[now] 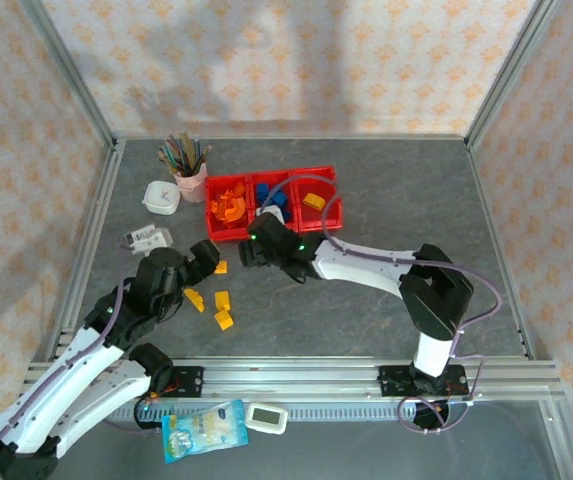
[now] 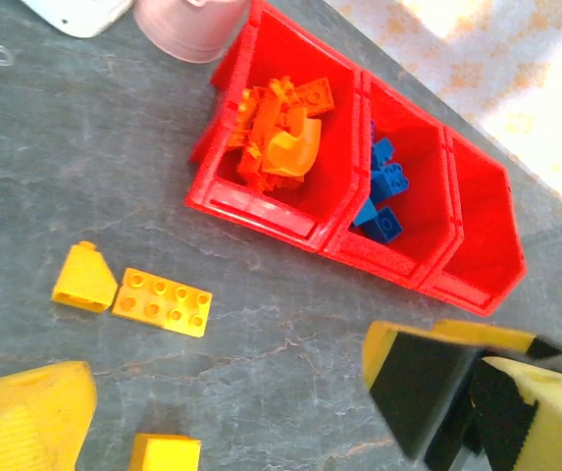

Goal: Sort the legos into containers by color
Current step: Pick up the lego from the middle-left of the table.

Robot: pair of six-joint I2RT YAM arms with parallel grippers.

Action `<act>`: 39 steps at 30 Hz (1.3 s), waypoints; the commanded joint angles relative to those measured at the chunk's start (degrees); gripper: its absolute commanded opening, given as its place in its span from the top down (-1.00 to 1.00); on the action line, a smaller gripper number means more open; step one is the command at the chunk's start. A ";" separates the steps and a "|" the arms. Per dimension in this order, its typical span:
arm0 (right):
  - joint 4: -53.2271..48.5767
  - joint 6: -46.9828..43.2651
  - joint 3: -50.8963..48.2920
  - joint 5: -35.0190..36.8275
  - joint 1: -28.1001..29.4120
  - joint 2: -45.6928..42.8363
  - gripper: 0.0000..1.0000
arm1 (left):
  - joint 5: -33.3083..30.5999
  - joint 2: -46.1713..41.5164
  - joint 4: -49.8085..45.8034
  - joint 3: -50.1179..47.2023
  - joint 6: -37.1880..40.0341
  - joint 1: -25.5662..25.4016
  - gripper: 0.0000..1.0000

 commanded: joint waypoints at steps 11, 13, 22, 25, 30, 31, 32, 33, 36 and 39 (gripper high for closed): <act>2.11 -9.64 13.74 -4.25 4.84 16.77 -0.78 | -7.73 -5.40 -12.76 2.34 -6.35 0.68 -0.98; 1.38 -13.52 15.47 -3.63 4.77 18.42 -0.79 | -8.21 -5.66 -13.32 2.62 -6.69 0.66 -0.98; -4.47 -23.07 24.17 -8.20 2.88 26.73 -0.70 | -9.34 -5.85 -14.98 3.99 -6.71 0.68 -0.98; -5.78 -25.29 26.63 -10.96 2.48 28.89 -0.66 | -9.30 -5.76 -14.85 3.89 -6.74 0.68 -0.98; -8.52 -27.16 32.00 -11.67 1.72 33.27 -0.57 | -9.40 -5.50 -14.85 3.96 -6.66 0.70 -0.98; -8.90 -27.64 32.89 -11.69 1.58 34.02 -0.51 | -9.47 -5.54 -15.00 4.05 -6.72 0.70 -0.98; -9.07 -28.02 33.46 -11.67 1.52 34.47 -0.47 | -9.66 -5.57 -15.00 4.08 -6.66 0.66 -0.98; -9.24 -28.30 34.01 -11.80 1.46 35.02 -0.43 | -9.67 -5.56 -14.99 4.08 -6.65 0.67 -0.98; -11.04 -29.72 35.48 -13.95 1.48 35.94 -0.36 | -9.60 -5.63 -15.00 4.21 -6.58 0.73 -0.99; -11.51 -31.07 34.30 -14.32 2.08 35.20 -0.33 | -9.69 -5.63 -15.09 4.15 -6.61 0.70 -0.98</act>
